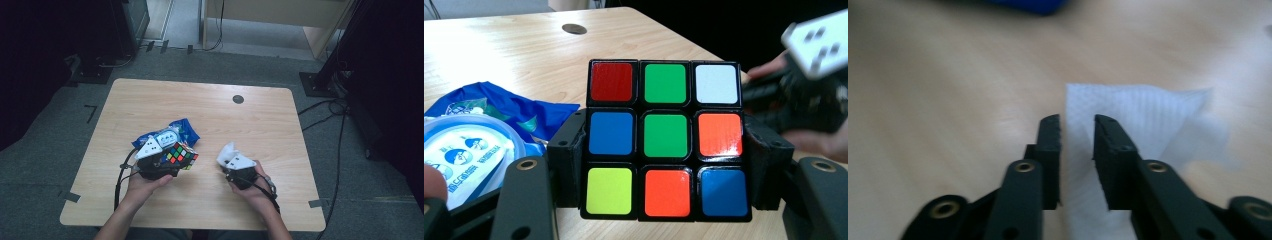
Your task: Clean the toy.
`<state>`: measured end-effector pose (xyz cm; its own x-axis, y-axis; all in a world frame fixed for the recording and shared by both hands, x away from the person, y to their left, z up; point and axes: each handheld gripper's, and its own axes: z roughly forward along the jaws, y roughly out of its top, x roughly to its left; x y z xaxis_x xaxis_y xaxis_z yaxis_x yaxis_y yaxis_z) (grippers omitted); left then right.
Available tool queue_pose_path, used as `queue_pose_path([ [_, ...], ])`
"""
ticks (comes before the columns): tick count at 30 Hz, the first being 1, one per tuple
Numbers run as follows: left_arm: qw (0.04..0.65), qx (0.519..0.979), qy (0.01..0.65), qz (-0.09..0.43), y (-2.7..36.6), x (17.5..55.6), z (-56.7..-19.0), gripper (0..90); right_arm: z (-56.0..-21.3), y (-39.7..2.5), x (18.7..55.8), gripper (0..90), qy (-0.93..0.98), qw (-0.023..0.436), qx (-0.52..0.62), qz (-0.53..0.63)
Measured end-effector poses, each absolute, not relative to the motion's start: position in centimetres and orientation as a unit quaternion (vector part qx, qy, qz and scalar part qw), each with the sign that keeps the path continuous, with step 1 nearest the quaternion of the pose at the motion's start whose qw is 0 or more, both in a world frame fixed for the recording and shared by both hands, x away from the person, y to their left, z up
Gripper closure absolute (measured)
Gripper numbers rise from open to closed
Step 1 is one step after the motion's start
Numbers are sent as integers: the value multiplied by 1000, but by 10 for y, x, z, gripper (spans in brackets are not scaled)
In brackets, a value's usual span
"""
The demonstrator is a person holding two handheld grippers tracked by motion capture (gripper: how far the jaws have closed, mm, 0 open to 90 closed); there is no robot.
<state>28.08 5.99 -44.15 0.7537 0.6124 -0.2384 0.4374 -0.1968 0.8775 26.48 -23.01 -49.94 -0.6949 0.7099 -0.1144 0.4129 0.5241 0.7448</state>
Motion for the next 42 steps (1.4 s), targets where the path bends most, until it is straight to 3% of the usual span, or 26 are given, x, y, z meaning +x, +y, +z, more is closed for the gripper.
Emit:
queue_pose_path([
  [5, 536, 767, 344, 82, 63, 281, -441, 342, -490, -238, 265, 538, 828, 178, 317, 426],
  [9, 536, 766, 345, 81, 62, 282, -442, 343, -494, -254, 277, 422, 806, 219, 363, 412],
  [13, 534, 770, 340, 82, 59, 281, -443, 342, -507, -258, 290, 356, 803, 208, 386, 403],
  [16, 533, 771, 340, 80, 57, 281, -444, 342, -513, -254, 297, 356, 801, 202, 397, 401],
  [20, 530, 775, 335, 80, 56, 280, -447, 342, -522, -252, 305, 431, 802, 186, 423, 379],
  [26, 531, 779, 324, 82, 54, 280, -449, 343, -521, -253, 301, 809, 798, 168, 428, 389],
  [28, 532, 781, 317, 81, 52, 280, -451, 343, -519, -253, 300, 867, 794, 166, 437, 389],
  [32, 526, 792, 294, 95, 47, 279, -456, 343, -497, -252, 290, 879, 773, 179, 427, 433],
  [39, 523, 808, 252, 100, 31, 271, -463, 343, -433, -230, 253, 877, 700, 127, 374, 595],
  [42, 530, 806, 243, 102, 27, 266, -463, 343, -428, -215, 244, 877, 691, 117, 366, 612],
])
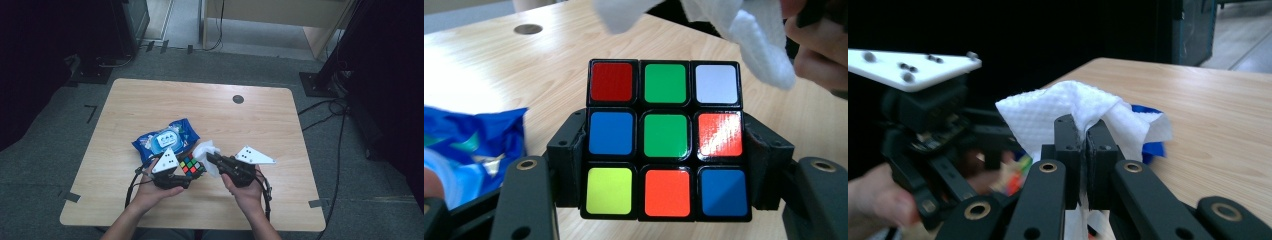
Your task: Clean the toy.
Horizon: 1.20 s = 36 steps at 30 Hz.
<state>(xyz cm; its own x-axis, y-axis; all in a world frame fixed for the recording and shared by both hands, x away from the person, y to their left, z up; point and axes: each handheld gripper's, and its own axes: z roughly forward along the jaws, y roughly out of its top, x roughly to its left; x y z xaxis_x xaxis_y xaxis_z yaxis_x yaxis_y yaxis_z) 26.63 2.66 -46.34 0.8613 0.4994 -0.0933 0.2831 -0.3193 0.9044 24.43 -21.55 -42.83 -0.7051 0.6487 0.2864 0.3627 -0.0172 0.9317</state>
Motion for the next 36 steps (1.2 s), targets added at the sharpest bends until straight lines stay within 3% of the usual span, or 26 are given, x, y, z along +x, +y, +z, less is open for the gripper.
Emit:
queue_pose_path([
  [4, 534, 803, 243, 107, 26, 264, -462, 343, -434, -203, 242, 876, 701, 122, 366, 600],
  [9, 539, 802, 226, 125, 27, 259, -460, 343, -449, -207, 250, 874, 688, 94, 403, 596],
  [15, 562, 783, 234, 128, 34, 260, -455, 344, -463, -212, 260, 874, 719, 137, 435, 525],
  [18, 557, 784, 239, 138, 36, 262, -455, 344, -468, -219, 264, 874, 711, 138, 460, 513],
  [27, 535, 797, 235, 152, 28, 260, -458, 344, -421, -215, 241, 873, 668, 107, 384, 629],
  [36, 542, 795, 221, 158, 28, 254, -450, 344, -452, -211, 249, 872, 682, 103, 420, 590],
])
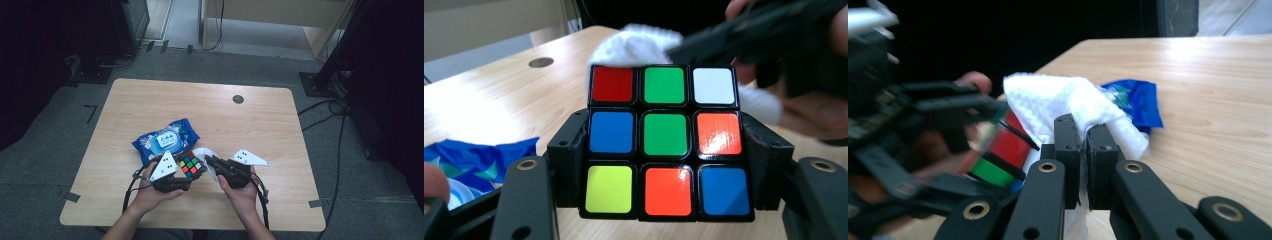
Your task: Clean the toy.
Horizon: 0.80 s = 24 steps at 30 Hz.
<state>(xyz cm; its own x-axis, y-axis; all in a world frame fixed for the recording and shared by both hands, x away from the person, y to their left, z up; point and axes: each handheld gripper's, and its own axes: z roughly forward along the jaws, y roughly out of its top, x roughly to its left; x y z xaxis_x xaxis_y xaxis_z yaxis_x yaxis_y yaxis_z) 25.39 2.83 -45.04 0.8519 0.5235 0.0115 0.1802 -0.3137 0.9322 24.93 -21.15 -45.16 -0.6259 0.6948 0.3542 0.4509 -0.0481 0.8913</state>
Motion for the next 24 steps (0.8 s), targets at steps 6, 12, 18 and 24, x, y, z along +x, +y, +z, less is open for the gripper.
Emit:
queue_pose_path([
  [6, 571, 770, 243, 148, 40, 259, -446, 344, -479, -220, 266, 870, 730, 163, 456, 482],
  [12, 569, 760, 277, 149, 51, 267, -447, 343, -488, -254, 278, 782, 698, 196, 527, 443],
  [18, 563, 760, 283, 159, 51, 268, -450, 343, -473, -260, 274, 528, 650, 162, 547, 502],
  [24, 553, 771, 271, 163, 39, 264, -455, 343, -444, -225, 261, 268, 634, 46, 518, 572],
])
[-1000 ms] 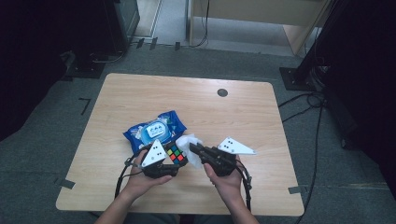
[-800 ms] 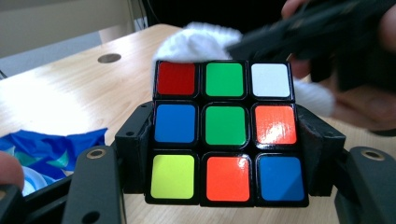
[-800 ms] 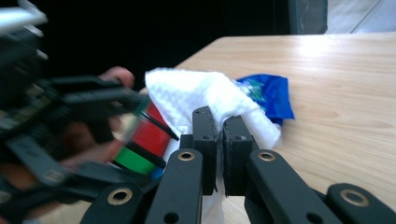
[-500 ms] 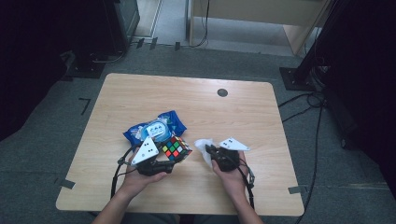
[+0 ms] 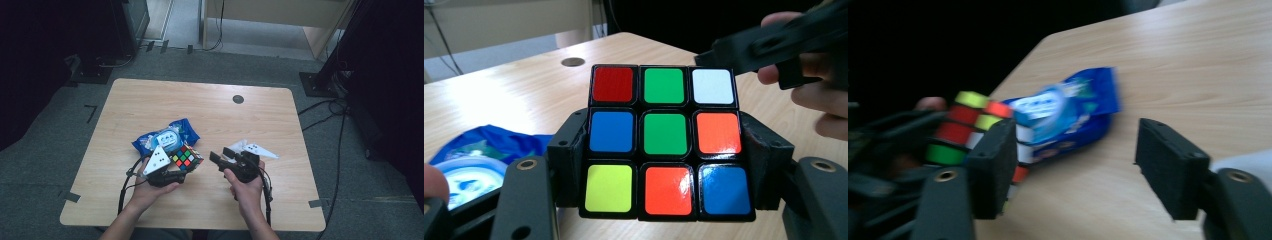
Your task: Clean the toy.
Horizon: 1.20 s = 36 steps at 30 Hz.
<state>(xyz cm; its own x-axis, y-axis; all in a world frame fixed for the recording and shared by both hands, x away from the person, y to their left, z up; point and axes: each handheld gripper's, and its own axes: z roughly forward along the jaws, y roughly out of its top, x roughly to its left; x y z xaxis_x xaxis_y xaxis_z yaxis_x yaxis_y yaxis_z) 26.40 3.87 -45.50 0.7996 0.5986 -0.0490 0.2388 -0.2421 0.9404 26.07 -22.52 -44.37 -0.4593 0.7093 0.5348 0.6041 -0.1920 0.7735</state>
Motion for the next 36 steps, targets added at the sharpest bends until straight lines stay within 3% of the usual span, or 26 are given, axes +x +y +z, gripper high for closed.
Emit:
queue_pose_path([
  [4, 552, 773, 266, 163, 32, 261, -457, 343, -443, -209, 259, 157, 625, -21, 525, 577],
  [9, 551, 774, 262, 170, 27, 258, -459, 343, -452, -203, 263, 142, 605, -67, 559, 562],
  [12, 547, 777, 254, 179, 22, 255, -460, 343, -456, -200, 266, 155, 598, -95, 566, 559],
  [16, 540, 783, 244, 188, 16, 251, -462, 343, -461, -197, 266, 312, 593, -117, 564, 563],
  [21, 541, 784, 250, 175, 16, 253, -463, 343, -456, -198, 263, 346, 602, -87, 554, 569],
  [29, 523, 796, 257, 163, 14, 254, -463, 342, -435, -175, 246, 347, 720, 121, 469, 497],
  [33, 520, 798, 258, 162, 13, 253, -464, 336, -431, -169, 245, 346, 750, 145, 442, 470],
  [36, 519, 797, 260, 168, 14, 254, -462, 343, -431, -174, 247, 334, 743, 127, 439, 489],
])
